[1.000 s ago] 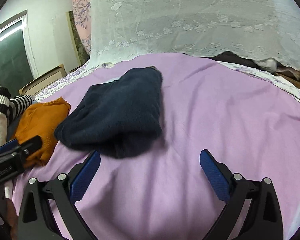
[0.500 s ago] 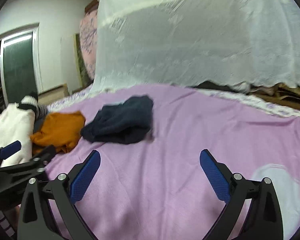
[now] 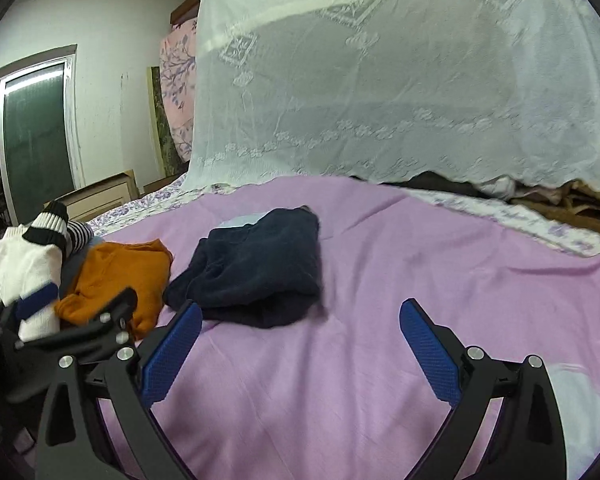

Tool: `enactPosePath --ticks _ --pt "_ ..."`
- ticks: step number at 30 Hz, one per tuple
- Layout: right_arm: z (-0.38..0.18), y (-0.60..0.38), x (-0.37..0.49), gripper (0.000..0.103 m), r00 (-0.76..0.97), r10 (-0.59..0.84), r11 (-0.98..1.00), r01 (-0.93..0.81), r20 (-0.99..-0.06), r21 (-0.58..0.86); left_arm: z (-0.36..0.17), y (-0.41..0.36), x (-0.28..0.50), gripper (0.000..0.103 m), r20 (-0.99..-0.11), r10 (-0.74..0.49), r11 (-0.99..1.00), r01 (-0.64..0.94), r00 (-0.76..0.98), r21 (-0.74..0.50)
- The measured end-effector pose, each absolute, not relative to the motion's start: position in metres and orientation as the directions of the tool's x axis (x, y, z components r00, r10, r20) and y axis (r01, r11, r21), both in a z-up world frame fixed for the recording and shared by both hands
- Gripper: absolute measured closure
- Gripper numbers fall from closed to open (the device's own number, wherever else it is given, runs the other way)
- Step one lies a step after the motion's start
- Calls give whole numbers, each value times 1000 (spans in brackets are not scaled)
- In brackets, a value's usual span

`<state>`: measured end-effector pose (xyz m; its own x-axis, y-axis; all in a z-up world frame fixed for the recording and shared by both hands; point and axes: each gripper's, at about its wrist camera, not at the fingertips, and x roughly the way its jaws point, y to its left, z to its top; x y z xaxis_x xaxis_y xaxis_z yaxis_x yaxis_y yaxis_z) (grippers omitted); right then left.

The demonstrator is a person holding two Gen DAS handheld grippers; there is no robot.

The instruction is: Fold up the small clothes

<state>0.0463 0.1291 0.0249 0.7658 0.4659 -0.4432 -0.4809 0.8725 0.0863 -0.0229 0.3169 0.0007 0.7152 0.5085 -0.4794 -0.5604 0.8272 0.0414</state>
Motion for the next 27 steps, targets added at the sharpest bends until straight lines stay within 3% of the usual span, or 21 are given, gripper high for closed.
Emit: enactPosePath --ticks 3,7,20,27 --pt "14 133 55 3 747 493 862 -490 -445 133 -3 329 -19 4 -514 470 833 -554 717 -11" --pt "-2 133 62 3 709 486 858 -499 -511 124 -5 321 -17 4 -498 497 831 -554 711 39" --pt "5 123 41 3 766 480 864 -496 -428 82 -9 313 -18 4 -508 483 846 -529 713 62" --pt "3 122 48 3 751 485 863 -493 -447 108 -10 313 -19 4 -513 480 847 -529 712 59"
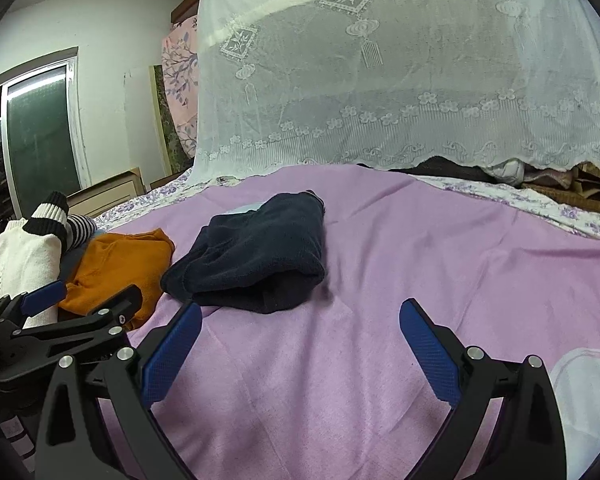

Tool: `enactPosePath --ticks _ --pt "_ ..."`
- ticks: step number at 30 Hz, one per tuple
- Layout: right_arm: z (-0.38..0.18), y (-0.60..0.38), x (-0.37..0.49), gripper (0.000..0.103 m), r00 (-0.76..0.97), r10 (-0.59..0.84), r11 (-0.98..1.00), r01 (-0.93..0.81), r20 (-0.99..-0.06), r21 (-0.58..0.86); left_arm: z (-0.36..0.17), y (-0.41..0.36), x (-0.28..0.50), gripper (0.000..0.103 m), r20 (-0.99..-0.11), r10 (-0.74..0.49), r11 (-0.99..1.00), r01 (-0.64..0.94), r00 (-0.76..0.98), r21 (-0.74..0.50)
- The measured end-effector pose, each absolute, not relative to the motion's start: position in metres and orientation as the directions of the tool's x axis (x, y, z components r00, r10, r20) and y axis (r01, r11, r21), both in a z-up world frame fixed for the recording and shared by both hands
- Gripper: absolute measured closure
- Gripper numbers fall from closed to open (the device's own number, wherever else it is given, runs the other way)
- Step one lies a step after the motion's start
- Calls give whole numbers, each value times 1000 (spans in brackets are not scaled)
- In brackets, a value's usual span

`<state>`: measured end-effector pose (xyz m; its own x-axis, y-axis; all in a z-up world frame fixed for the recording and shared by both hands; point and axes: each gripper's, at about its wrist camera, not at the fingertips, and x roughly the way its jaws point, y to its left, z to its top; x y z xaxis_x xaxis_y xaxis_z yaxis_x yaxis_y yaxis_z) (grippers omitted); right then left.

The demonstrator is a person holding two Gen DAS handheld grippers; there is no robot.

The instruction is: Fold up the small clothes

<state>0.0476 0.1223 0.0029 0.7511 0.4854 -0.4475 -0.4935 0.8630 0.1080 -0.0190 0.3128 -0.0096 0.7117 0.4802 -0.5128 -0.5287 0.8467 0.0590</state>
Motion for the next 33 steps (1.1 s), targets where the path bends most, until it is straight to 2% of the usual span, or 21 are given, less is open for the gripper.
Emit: enactPosePath --ticks 33 --pt "-2 116 57 3 735 491 864 -477 -468 158 -14 311 -25 4 -530 473 846 -530 703 53"
